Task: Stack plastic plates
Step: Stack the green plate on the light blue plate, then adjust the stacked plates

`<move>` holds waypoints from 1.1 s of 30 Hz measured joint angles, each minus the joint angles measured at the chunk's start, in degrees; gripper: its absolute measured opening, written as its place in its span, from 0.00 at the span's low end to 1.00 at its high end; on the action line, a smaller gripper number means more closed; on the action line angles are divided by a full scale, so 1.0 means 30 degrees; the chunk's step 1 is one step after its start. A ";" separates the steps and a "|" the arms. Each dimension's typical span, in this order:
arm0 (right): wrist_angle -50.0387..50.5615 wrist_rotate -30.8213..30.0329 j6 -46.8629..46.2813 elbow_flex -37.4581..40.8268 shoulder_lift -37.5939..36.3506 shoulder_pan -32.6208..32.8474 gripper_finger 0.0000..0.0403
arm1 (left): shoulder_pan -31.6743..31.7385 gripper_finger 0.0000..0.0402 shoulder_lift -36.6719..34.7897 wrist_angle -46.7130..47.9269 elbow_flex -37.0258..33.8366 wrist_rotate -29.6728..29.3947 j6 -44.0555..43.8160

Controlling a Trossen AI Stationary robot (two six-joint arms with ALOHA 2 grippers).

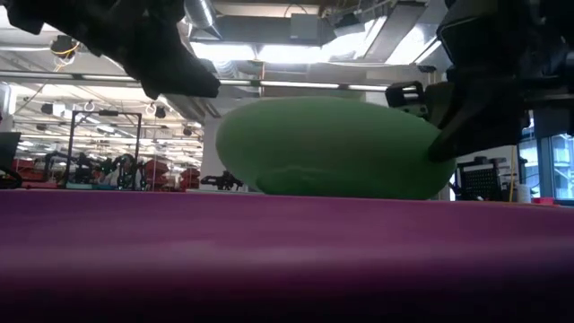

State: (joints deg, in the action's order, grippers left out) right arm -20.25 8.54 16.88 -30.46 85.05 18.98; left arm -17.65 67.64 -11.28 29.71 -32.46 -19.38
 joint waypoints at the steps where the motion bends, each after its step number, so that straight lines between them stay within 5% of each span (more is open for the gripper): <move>1: -0.0182 0.0020 -0.0028 0.0000 0.0068 0.0000 0.03 | 0.0000 0.28 0.0145 -0.0122 0.0000 0.0001 0.0006; 19: -0.0212 -0.0556 -0.1547 -0.0007 0.0109 0.0022 0.27 | 0.0036 0.28 0.0726 -0.0856 -0.0007 0.0056 0.0161; 33: 0.1718 -0.1685 -0.1033 -0.0007 -0.2413 0.0029 0.29 | 0.0036 0.28 0.0733 -0.0790 -0.0007 0.0064 0.0183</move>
State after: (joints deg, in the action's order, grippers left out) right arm -15.09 3.48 13.78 -30.48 77.81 19.07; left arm -17.54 69.84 -13.65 29.69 -32.27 -18.83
